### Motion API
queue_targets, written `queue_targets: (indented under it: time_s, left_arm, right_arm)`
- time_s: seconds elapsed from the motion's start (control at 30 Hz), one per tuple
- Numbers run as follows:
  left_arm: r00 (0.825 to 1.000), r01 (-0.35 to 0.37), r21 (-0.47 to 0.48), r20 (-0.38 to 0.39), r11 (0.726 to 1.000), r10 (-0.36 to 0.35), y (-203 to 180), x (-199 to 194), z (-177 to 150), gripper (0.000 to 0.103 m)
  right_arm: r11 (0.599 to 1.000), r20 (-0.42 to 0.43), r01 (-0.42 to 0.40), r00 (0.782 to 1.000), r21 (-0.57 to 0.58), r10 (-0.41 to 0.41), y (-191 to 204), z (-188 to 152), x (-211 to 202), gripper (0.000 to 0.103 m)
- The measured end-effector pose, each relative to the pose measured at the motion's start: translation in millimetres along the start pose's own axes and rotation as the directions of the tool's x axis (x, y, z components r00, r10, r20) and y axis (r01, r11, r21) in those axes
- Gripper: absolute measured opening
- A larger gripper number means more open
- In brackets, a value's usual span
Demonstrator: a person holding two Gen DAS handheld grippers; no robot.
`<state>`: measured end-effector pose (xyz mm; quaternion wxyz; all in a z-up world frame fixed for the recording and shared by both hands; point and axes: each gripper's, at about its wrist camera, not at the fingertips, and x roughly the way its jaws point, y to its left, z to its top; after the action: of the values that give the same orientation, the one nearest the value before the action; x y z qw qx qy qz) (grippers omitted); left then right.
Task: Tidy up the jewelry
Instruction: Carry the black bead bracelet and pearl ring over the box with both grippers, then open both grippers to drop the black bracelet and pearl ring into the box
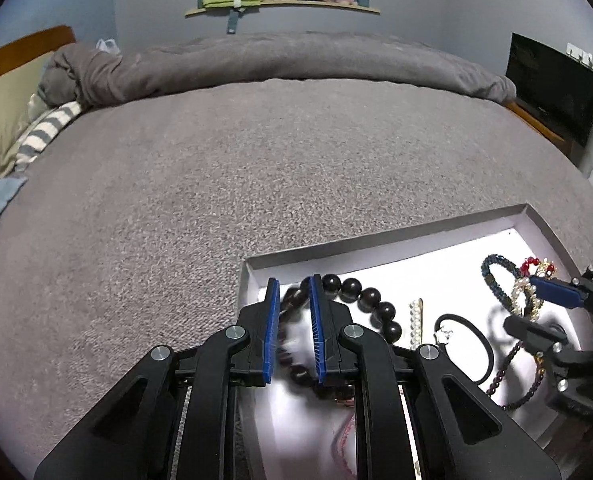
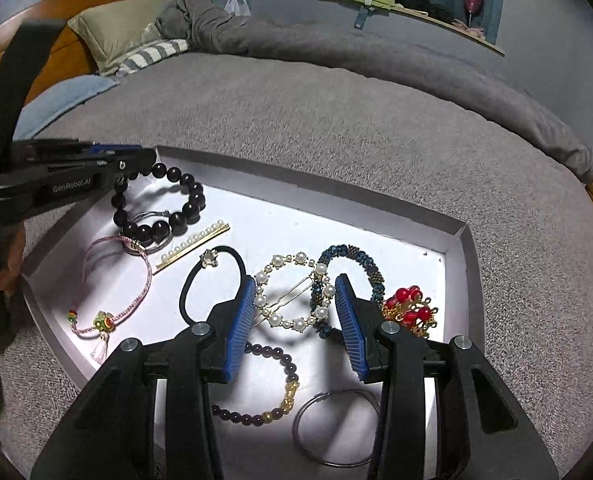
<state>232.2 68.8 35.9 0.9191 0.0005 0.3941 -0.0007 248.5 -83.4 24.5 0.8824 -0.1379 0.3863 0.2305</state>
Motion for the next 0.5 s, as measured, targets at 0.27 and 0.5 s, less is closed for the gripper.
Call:
queue_targets:
  time_s: [0.27, 0.5]
  left_arm:
    - [1.000, -0.020, -0.001, 0.007, 1.000, 0.020, -2.9, -1.3, -1.3, 0.036]
    - [0.997, -0.034, -0.007, 0.074, 0.999, 0.035, -6.8, -20.7, 0.9, 0.081]
  right_arm:
    - [0.998, 0.010, -0.036, 0.999, 0.047, 0.035, -7.6, 6.7, 0.5, 0.043]
    - [0.981, 0.118, -0.014, 0.993, 0.195, -0.009, -41.6, 12.7, -29.6, 0.071]
